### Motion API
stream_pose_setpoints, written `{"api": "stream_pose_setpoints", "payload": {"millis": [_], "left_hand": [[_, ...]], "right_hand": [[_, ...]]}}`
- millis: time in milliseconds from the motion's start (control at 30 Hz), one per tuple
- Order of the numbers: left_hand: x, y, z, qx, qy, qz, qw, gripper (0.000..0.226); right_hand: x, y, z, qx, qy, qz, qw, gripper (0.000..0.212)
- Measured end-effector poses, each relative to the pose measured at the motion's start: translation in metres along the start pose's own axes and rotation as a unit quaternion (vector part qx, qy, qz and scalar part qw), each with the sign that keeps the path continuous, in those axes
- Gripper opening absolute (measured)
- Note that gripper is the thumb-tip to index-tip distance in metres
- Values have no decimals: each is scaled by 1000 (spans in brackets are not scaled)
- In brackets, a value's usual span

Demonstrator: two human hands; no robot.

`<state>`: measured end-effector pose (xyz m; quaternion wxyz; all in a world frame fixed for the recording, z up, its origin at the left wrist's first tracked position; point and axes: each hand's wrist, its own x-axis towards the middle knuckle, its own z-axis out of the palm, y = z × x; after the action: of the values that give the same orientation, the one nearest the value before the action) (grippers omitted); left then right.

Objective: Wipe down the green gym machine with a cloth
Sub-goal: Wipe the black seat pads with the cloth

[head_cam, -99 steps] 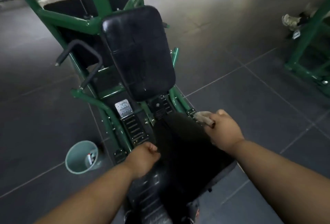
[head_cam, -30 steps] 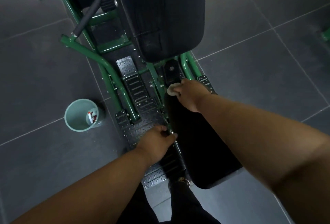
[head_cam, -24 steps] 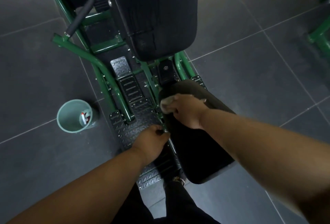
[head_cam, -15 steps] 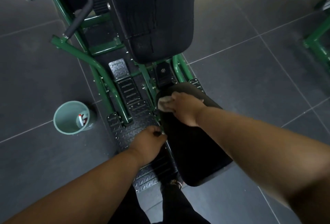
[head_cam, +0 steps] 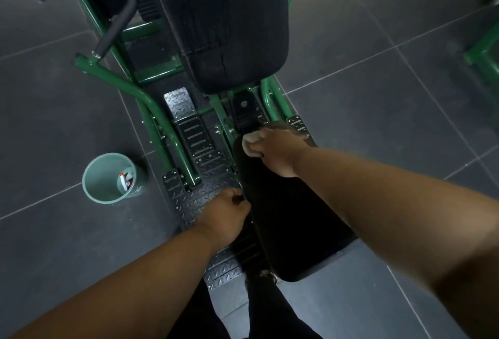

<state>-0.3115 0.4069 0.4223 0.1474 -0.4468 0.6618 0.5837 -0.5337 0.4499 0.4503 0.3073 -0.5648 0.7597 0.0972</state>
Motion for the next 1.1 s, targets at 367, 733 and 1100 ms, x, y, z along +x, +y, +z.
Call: {"api": "stream_pose_setpoints", "payload": {"millis": [367, 733, 1100], "left_hand": [[7, 13, -2, -28, 5, 17, 999, 17], [4, 23, 0, 6, 6, 21, 1000, 28], [8, 15, 3, 20, 11, 9, 1000, 44]], "right_hand": [[10, 53, -2, 29, 24, 187, 982, 55], [-41, 56, 12, 18, 31, 125, 992, 44], [-45, 73, 14, 78, 46, 164, 982, 49]]}}
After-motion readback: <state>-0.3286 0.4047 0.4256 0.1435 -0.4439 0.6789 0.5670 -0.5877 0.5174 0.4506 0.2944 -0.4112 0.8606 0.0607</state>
